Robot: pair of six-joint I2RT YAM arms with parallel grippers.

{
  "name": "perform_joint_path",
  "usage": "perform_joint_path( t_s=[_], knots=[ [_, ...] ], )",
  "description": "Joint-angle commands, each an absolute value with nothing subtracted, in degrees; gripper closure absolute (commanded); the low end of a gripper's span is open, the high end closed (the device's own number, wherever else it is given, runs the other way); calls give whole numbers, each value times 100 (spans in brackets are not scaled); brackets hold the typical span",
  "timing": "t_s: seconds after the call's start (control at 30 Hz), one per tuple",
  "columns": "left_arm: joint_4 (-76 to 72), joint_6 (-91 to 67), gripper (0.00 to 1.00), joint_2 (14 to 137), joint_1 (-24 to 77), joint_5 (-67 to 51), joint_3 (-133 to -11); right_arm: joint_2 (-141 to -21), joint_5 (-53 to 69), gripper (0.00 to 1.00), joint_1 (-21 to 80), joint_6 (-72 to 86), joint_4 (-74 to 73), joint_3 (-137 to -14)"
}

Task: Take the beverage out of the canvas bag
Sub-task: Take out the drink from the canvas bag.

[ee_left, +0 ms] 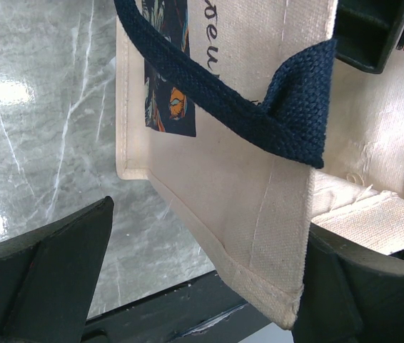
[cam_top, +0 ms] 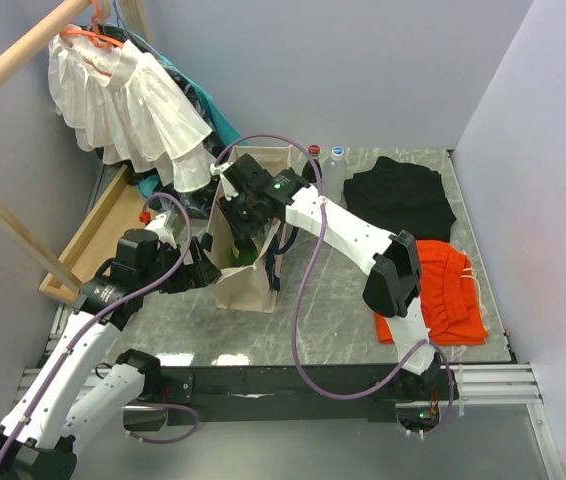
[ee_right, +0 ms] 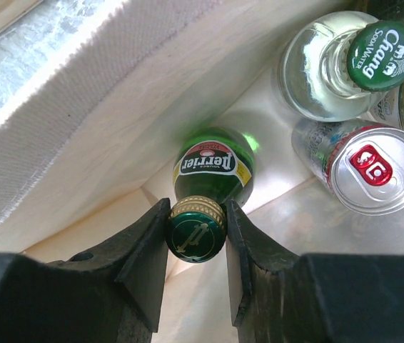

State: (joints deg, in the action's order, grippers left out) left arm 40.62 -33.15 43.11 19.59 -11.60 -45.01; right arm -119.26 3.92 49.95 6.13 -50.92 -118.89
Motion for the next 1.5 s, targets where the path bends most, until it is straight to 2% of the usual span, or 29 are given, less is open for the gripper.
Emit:
perform_joint_path(
  t_s=[0.0,0.17,0.43,0.5,0.73,1.23,1.47],
  knots=[
    [4412,-3129,5,4245,1995,-1108,-4632,-11540,607,100,5027,677,-4509,-12260],
    [4412,-3164,5,4219,1995,-1063,-4632,-11681,598,100,5036,642,-4746,-12761],
    [4377,-3208,0,4157,1995,-914,-4658,-11531,536,100,5036,633,-4667,-12683],
    [4368,-3234,3,4078,2004,-896,-4667,-11531,527,100,5036,633,-4676,-12700],
    [4298,-3331,4,3929,1995,-791,-4711,-11479,475,100,5036,598,-4693,-12744],
    [3762,-3437,4,3340,1995,-589,-4931,-11048,457,100,5071,650,-4439,-12340],
    [3464,-3533,4,3208,1995,-589,-4562,-10706,360,100,5089,615,-4254,-11962]
  ],
)
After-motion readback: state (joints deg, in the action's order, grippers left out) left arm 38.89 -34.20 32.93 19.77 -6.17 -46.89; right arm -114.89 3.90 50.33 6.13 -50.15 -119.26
